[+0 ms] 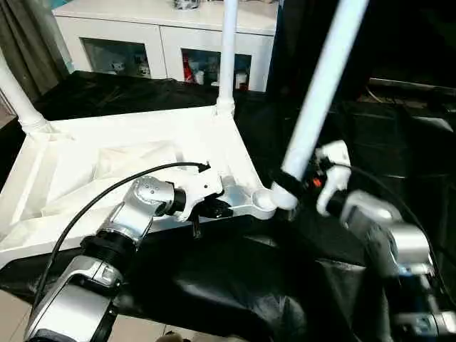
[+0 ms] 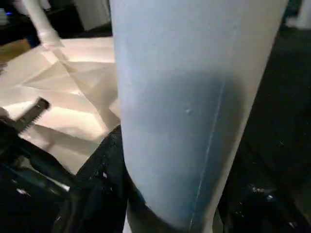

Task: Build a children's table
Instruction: Insert table leg to table base

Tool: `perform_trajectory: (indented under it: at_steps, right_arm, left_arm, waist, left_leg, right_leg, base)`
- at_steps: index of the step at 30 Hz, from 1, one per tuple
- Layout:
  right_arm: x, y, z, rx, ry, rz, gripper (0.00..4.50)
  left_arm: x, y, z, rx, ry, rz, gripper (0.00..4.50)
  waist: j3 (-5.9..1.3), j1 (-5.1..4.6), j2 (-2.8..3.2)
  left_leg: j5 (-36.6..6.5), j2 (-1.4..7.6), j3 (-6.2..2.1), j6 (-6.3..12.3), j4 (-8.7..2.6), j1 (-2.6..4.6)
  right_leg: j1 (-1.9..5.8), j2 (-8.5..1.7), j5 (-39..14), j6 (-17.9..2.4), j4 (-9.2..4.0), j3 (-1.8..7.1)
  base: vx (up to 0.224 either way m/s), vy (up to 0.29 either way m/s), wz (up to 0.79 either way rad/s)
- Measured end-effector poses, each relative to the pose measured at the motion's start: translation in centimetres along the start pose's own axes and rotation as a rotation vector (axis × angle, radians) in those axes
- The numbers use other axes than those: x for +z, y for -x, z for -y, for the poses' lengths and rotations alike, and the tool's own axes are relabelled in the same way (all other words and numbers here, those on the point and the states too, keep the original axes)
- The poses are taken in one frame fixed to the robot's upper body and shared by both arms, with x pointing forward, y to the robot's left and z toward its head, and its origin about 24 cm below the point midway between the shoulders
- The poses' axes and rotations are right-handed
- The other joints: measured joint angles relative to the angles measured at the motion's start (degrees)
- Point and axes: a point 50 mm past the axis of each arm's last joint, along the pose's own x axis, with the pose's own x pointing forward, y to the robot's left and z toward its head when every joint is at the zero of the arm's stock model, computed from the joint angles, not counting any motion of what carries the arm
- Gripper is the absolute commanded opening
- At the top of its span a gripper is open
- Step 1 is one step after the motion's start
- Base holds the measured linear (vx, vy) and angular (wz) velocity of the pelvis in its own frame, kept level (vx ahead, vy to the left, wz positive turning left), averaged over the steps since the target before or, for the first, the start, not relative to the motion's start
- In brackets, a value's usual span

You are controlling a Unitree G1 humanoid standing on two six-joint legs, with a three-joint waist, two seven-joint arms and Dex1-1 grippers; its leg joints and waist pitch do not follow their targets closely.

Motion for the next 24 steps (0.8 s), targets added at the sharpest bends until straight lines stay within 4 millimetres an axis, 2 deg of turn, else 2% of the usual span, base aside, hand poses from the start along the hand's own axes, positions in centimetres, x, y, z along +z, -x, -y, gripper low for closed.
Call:
perform_trajectory:
  at_steps: [8,12,15,24]
  right_arm:
    - [-0.5,-1.1,-0.6,0.062,0.029,-0.061,1.91]
    - [-0.5,-2.0,-0.8,0.087,0.061,-0.082,1.91]
    - [-0.7,-2.4,-0.8,0.101,0.052,-0.082,1.91]
    - [-1.0,-3.2,-0.9,0.115,0.042,-0.091,1.91]
  left_arm:
    - [0.0,0.0,0.1,-0.009,-0.007,-0.008,0.0]
    - [0.0,0.2,0.0,-0.018,-0.009,-0.016,0.0]
    - [0.0,0.2,0.0,-0.027,-0.01,-0.018,0.0]
    - [0.0,0.4,-0.2,-0.032,-0.002,-0.025,0.0]
  waist:
    - [-0.02,0.03,-0.11]
    - [-0.01,-0.08,-0.64]
    - [0.04,-0.04,-0.81]
    - [0.08,-0.14,-0.93]
  left_leg:
    - [0.0,0.0,0.01,0.0,-0.02,0.01]
    - [0.0,0.01,0.02,-0.05,-0.08,0.05]
    - [0.0,0.0,0.03,-0.06,-0.08,0.04]
    - [0.1,0.01,0.03,-0.09,-0.1,0.06]
  right_leg:
    - [0.0,0.0,0.0,0.0,0.0,0.01]
    - [0.0,0.0,0.0,0.0,0.01,0.0]
    - [0.01,0.0,0.0,0.0,0.0,0.01]
    - [0.0,0.0,0.0,0.0,0.0,0.01]
  base:
    - [0.0,0.0,0.0]
    - [0.0,0.0,0.0]
    - [0.0,0.0,0.0]
    - [0.0,0.0,0.0]
